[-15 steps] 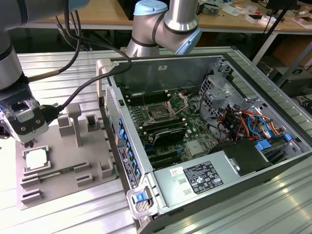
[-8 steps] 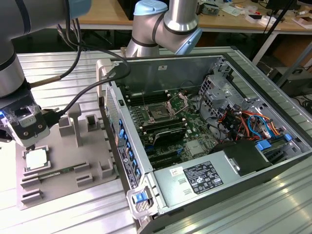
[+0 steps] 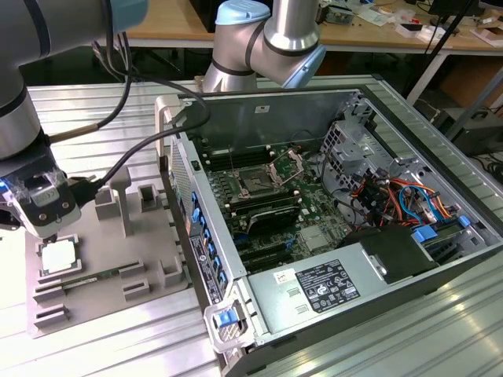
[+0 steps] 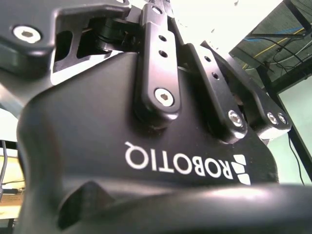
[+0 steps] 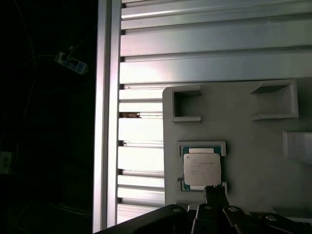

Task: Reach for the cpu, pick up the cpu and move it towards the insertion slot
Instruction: 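Reach for the cpu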

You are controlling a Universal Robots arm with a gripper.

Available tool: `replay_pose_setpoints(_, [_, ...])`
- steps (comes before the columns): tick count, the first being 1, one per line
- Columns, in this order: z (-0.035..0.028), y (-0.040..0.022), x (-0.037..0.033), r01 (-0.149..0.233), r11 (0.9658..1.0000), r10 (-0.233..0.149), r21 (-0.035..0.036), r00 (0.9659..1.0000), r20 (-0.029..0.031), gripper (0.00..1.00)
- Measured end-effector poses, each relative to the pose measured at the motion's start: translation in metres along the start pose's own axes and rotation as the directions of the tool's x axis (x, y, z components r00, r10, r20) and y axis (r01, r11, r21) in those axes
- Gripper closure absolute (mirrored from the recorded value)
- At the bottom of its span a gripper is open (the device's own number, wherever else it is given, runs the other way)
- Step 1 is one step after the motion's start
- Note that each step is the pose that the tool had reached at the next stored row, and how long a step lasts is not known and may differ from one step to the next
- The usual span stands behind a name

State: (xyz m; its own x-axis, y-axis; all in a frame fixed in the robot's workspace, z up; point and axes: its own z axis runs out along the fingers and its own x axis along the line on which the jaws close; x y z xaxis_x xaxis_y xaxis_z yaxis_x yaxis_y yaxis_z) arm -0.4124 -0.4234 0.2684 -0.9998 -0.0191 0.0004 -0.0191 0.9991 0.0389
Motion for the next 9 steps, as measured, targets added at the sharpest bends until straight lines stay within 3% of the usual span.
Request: replay_pose_setpoints(9, [0.0086, -0.0019, 0.0, 0.0, 1.0, 0.0, 0.0001, 1.0, -0.0002, 0.89])
